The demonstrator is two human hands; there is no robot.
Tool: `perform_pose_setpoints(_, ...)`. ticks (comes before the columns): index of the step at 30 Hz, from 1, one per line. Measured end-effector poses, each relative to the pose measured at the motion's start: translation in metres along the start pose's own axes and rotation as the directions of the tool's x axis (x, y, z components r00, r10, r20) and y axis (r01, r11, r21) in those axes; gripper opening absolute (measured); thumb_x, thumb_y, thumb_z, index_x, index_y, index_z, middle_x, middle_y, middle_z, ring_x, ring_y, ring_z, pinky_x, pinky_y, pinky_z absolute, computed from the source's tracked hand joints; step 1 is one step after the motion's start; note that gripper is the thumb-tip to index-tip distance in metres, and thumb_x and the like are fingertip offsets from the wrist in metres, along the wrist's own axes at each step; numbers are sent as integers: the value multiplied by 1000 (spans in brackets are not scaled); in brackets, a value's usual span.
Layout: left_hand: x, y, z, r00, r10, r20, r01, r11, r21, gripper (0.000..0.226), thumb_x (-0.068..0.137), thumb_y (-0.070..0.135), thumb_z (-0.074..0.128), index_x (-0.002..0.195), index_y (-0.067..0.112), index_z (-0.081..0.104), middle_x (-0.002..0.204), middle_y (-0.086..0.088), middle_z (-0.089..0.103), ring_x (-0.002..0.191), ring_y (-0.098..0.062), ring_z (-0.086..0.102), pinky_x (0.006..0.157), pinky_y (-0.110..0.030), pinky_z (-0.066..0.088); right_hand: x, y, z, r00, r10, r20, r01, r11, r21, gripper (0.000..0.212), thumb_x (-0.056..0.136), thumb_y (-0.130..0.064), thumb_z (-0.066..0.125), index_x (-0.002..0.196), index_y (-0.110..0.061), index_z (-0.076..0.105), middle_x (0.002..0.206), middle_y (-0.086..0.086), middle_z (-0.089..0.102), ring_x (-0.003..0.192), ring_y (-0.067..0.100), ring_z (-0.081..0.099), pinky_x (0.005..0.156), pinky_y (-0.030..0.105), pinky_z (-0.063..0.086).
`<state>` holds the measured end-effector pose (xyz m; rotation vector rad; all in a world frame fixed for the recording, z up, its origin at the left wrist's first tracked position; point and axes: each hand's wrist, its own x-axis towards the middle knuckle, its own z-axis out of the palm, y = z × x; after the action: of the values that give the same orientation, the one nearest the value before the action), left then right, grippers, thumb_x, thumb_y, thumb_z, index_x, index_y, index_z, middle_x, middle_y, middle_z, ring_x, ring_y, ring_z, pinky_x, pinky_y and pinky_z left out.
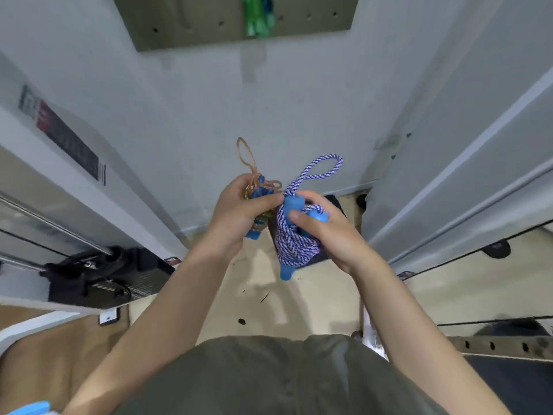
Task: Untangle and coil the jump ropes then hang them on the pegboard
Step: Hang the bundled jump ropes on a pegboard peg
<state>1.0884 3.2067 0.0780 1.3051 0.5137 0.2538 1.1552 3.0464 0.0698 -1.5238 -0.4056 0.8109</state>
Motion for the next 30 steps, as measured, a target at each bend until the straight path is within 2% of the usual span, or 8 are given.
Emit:
perform_pose_setpoints(5,-7,52,21,997,71,-28,-72,997,-13,18,79,9,78,85,19,65,74,-4,65,61,-19,54,58,-29,40,-4,-56,-10,989,-143,32,143,990,2,42,76,-28,77,114,-37,64,110,8,70,95,17,66,94,36,51)
perform_pose_setpoints(10,-9,106,37,985,171,33,-173,983,55,24,70,17,85,85,21,66,77,-2,71,69,-20,63,71,-37,43,-12,-103,-34,958,-237,159,251,965,-71,26,83,-16,75,104,-30,69,96,-14,70,88,7,65,84,21,52)
perform_pose_setpoints(13,-17,117,49,982,160,99,-173,973,154,25,63,15,88,75,28,71,80,0,67,73,-20,54,59,-27,37,-14,-116,-50,941,-202,270,253,953,-169,31,87,-12,72,116,-23,67,107,-4,71,99,9,65,94,24,49)
perform_pose_setpoints(16,-22,113,57,988,123,92,-142,961,238,26,71,5,82,80,24,66,69,2,61,55,-17,47,47,-20,31,-13,-118,-63,922,-129,366,218,952,-214,29,88,-9,69,115,-20,68,101,-4,73,95,7,66,90,20,50)
perform_pose_setpoints(19,-24,101,60,990,138,22,-139,954,264,29,67,5,85,82,21,65,72,4,65,60,-18,54,54,-25,36,-3,-112,-72,893,-105,437,239,934,-264,32,86,-12,72,118,-19,68,111,-2,73,102,9,67,93,21,51)
perform_pose_setpoints(22,-18,89,61,982,173,-78,-153,966,209,27,61,11,84,78,23,65,79,8,70,71,-20,57,63,-29,41,13,-100,-71,899,-131,419,258,930,-262,26,87,-24,71,112,-17,71,108,-3,73,100,6,66,92,19,49)
perform_pose_setpoints(27,1,76,61,981,163,-106,-141,971,191,33,72,0,81,94,14,61,74,2,65,55,-12,53,48,-20,38,43,-90,-54,955,-213,208,247,957,-151,28,93,-32,65,91,-4,70,79,5,68,77,13,62,79,28,50)
perform_pose_setpoints(30,18,71,59,972,198,-128,-168,963,210,34,74,-3,80,99,9,61,83,-2,67,67,-9,63,63,-20,53,68,-92,-51,965,-243,101,253,963,-94,24,93,-24,66,86,-1,64,70,10,67,69,23,65,75,37,51)
